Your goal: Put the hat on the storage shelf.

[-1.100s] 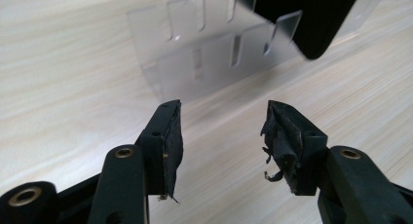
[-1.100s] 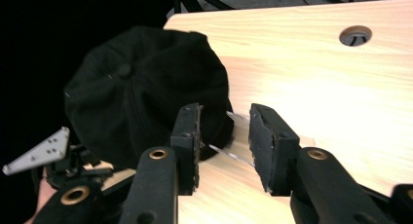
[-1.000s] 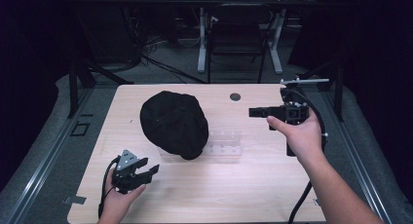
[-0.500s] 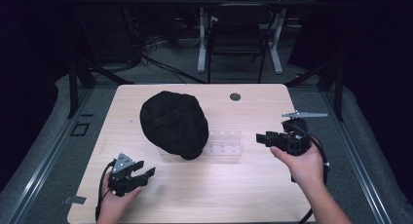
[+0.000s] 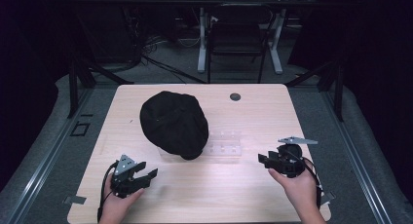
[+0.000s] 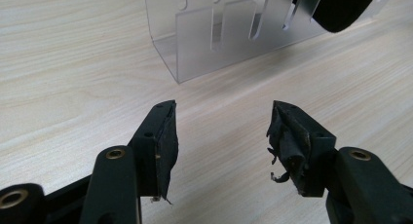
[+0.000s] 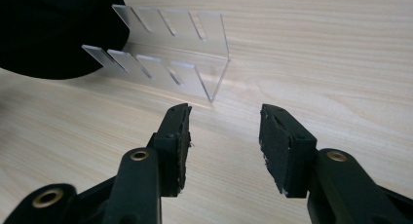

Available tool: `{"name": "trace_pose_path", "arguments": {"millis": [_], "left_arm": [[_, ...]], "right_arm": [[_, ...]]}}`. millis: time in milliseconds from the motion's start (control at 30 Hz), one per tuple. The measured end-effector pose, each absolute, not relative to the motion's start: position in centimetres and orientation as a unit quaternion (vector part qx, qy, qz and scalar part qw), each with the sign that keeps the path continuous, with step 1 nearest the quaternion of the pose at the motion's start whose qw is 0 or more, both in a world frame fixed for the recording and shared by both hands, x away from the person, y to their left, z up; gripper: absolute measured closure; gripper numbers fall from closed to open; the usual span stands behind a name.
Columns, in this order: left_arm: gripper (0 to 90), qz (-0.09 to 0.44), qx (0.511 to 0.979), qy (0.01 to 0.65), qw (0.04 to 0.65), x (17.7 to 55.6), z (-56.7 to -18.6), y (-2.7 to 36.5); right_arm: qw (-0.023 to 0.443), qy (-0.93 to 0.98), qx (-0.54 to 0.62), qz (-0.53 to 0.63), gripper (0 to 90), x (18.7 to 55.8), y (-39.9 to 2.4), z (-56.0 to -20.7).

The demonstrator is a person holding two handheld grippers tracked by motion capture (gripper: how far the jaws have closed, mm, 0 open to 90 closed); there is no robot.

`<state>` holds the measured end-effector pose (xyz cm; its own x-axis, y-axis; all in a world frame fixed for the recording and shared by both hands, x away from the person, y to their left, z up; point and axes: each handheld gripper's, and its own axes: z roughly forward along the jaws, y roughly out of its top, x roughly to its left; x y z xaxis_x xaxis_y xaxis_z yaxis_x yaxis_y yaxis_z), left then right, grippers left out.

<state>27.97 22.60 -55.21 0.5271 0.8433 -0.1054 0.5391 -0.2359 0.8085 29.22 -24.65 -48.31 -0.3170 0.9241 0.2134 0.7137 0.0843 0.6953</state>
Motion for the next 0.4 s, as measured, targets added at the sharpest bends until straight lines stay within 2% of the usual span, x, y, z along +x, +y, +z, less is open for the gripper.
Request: {"name": "trace_pose_path", "arguments": {"millis": [400], "left_arm": [[43.1,0.154,0.753,0.456,0.448,27.9,-54.8,21.9]], "right_arm": [[0.205,0.713,0.555,0.376,53.5,27.3,-25.0,-52.9]]}}
